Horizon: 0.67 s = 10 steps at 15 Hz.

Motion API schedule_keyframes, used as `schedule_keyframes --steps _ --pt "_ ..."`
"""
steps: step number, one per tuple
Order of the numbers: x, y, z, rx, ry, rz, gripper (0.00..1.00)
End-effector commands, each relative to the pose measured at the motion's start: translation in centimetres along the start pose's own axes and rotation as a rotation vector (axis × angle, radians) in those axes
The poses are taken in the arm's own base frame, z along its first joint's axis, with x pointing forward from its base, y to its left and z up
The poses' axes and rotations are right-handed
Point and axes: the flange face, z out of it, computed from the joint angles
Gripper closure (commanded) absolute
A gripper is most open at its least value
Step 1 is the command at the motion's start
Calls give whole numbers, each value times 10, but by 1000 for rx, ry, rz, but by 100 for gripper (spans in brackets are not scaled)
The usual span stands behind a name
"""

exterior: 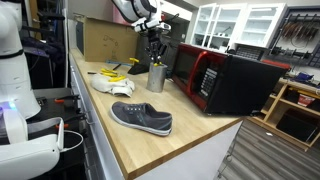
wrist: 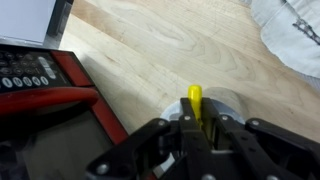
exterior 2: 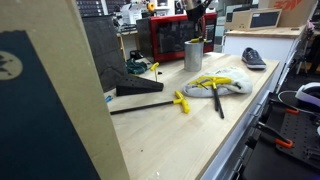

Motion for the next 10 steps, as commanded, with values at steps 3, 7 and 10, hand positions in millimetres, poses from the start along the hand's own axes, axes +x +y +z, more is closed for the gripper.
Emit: schedule_keyframes --steps 3,7,10 --pt "12 1 -4 -12 1 0 96" --pt "18 1 -9 -4 6 -12 96" --pt "30 -4 -16 -2 11 -38 96"
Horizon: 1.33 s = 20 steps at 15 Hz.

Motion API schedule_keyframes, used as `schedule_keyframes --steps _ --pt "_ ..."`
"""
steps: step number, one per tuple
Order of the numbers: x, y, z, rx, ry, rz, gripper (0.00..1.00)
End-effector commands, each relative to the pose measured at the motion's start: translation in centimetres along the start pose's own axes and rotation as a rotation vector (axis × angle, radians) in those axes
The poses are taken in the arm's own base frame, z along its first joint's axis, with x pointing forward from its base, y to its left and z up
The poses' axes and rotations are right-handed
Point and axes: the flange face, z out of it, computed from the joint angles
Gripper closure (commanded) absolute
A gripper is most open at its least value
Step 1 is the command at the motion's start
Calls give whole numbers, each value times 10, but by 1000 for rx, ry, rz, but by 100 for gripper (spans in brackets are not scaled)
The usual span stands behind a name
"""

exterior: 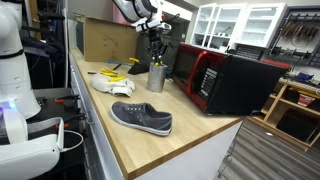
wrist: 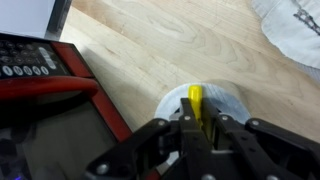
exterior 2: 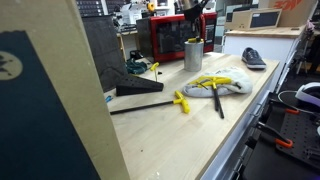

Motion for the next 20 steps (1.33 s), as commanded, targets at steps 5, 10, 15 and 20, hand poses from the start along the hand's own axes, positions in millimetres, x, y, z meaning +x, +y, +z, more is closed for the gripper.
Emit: schedule_keyframes --steps 5,10,15,20 --pt "34 -12 -11 0 -15 -87 96" --pt "24 -6 -12 -2 -49 -155 96" --pt "15 -9 -12 -5 -60 -197 96" --pt "4 -7 -5 -8 -74 -199 96"
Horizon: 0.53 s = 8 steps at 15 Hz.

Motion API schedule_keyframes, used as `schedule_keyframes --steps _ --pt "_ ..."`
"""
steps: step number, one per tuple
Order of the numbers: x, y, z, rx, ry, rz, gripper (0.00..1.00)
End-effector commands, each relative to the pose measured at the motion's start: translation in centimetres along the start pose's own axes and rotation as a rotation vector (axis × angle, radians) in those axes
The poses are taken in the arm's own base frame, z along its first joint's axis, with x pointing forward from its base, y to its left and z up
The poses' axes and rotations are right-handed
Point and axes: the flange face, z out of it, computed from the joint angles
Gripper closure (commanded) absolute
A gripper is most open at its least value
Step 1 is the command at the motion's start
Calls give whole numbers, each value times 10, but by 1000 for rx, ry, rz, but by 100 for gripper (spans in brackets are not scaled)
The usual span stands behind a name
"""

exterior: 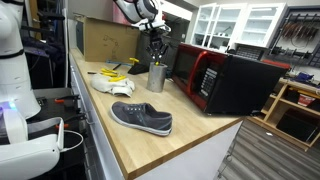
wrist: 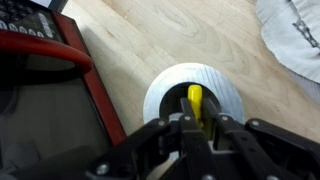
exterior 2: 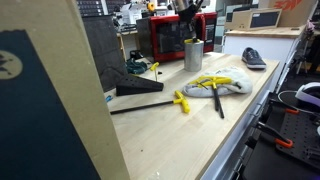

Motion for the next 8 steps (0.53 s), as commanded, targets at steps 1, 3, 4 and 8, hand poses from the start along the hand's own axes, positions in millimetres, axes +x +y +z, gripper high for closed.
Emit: schedule_keyframes --steps 1,3,4,8 --pt "-20 -2 4 -2 -45 -20 96" --pt "-23 0 6 0 -48 -18 96" --pt "-24 0 7 2 -52 -17 96" --pt "-26 0 11 12 -53 -9 57"
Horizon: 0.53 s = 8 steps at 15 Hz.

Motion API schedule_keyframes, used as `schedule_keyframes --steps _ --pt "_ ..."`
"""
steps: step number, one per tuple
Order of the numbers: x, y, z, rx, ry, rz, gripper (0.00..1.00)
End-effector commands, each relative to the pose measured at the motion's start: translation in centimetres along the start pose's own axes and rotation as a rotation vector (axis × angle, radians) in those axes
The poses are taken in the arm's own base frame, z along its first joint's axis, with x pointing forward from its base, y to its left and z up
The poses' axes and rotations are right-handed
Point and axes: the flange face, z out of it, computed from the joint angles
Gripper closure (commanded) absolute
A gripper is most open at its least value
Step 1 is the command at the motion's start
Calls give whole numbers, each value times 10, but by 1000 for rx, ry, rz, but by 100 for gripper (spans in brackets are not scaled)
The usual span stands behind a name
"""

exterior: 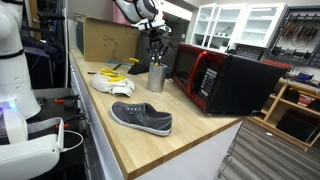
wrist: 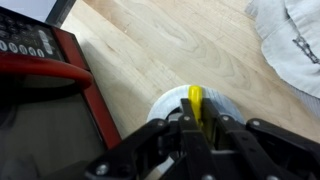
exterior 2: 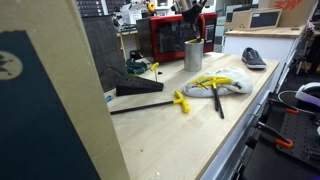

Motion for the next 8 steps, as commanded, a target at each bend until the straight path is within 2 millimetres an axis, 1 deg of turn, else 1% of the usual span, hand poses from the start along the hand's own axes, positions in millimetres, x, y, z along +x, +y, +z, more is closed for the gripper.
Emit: schedule_keyframes --steps 1,2,4,5,8 --pt "-12 -4 2 4 -20 -18 52" --pt "-12 -3 1 2 -13 -13 43" --pt "-15 0 1 2 1 0 31" --pt "-16 3 1 10 7 8 23" --pt "-20 7 6 93 23 40 1"
